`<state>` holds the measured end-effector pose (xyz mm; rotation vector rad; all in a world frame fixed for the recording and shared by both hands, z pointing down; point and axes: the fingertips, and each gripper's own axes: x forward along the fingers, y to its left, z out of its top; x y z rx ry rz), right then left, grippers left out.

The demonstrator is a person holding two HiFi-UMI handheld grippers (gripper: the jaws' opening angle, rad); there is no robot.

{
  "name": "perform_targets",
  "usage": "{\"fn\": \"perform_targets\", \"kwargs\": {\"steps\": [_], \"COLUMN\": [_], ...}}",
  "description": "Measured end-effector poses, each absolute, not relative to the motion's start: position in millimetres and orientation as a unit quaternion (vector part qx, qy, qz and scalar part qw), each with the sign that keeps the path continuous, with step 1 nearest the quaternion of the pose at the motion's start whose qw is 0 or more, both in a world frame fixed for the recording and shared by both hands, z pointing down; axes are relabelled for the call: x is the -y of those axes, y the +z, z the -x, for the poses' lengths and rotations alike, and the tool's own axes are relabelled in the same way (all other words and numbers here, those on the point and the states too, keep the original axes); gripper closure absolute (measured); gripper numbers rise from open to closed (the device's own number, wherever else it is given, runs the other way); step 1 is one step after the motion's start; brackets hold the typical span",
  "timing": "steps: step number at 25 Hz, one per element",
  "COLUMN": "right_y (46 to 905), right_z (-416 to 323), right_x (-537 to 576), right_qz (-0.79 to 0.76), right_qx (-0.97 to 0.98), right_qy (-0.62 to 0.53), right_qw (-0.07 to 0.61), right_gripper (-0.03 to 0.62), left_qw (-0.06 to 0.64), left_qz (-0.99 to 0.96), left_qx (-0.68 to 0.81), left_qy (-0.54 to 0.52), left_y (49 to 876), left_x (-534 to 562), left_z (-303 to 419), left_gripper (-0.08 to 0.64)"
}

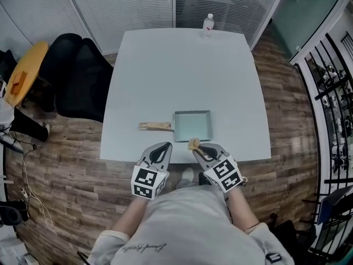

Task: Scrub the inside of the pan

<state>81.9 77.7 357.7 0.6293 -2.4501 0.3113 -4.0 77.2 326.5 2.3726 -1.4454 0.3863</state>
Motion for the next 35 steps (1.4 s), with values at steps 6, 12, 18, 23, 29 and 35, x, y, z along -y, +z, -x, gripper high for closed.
{"fn": "perform_targets", "kwargs": {"steps": [6,12,18,23,29,35], "right_y": [362.0,364.0,367.4,368.6,369.0,365.7], "right_z": [-89.1,-96.9,-104.1,-96.3,-82.8,-71.8], "right_x": [-50.6,-31.7,-21.2,-18.9,-14.2,-10.5], "right_qz": [-0.220,-0.211,-0.205,-0.198,-0.201,-0.208], "right_qx": [0.923,0.925,0.924,0.924,0.920,0.915], "right_qy": [0.115,0.114,0.117,0.119,0.125,0.140], "right_qw": [0.294,0.293,0.300,0.304,0.313,0.318], "right_gripper": [0.525,0.525,0.525,0.525,0.525,0.525], "left_qw": [0.163,0.168,0.163,0.166,0.163,0.157], "left_qz": [-0.827,-0.827,-0.828,-0.832,-0.838,-0.844], "left_qx": [0.519,0.516,0.513,0.505,0.491,0.474], "left_qy": [0.144,0.144,0.153,0.160,0.176,0.195], "left_y": [330.0,332.3,333.3,334.0,332.8,336.7], "left_x": [-50.6,-27.4,-16.0,-17.6,-15.3,-10.7], "left_z": [-4.3,-16.8,-22.9,-18.2,-3.1,14.5], "left_gripper": [0.548,0.548,0.548,0.549,0.549,0.549]}}
